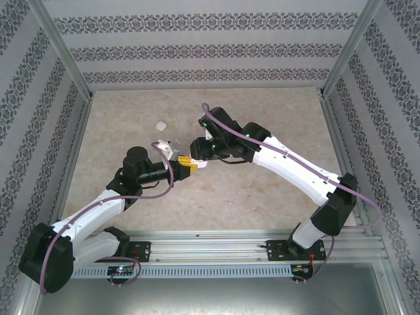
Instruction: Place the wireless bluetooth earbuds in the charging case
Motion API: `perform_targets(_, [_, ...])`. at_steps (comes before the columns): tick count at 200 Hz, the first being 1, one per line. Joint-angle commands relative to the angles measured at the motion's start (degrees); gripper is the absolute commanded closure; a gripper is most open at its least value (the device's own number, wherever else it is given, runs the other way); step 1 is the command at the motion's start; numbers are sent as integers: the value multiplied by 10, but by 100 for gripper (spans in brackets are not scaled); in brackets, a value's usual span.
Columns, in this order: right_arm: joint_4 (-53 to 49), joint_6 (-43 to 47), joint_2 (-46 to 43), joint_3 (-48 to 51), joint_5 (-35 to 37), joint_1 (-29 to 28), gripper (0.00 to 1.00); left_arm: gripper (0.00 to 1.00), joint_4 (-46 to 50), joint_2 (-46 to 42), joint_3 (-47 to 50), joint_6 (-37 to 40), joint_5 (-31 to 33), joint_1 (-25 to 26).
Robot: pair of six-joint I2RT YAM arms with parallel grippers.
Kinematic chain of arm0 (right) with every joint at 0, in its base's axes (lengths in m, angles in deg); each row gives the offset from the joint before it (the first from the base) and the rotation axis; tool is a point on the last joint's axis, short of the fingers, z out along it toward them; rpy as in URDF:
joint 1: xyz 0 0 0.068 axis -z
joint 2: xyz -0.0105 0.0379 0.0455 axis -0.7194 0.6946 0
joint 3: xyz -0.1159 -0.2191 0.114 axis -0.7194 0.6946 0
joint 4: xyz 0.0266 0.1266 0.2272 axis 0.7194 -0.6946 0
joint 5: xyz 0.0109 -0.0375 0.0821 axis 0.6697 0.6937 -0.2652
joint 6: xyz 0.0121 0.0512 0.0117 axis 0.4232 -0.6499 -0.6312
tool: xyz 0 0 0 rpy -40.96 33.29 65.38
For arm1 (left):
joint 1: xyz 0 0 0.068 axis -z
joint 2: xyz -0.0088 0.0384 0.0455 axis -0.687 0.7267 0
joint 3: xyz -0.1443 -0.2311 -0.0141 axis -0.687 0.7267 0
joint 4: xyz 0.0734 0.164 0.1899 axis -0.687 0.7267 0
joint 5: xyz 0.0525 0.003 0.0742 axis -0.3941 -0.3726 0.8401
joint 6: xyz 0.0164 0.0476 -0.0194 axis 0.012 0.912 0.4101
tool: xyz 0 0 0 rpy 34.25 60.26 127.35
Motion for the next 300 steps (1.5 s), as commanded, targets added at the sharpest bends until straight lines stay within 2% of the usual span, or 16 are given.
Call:
perform_targets(1, [9,-9,15,-17,-17,4,61,100,-4,-10,-13,15,1,0])
perform_targets(86, [21,-18,48,-10,-46,12,69,100,16,-2,-12,34,10,0])
perform_targets(181, [155,-43,56,117,-151,72,81,100,-8,58,11,47,29,0])
perform_targets(247, [173,-43,61,128,-154,81,83,100,-26,78,10,38,33,0])
perform_targets(300, [227,-49,15,148,-94,82,85,100,-27,58,13,25,47,0])
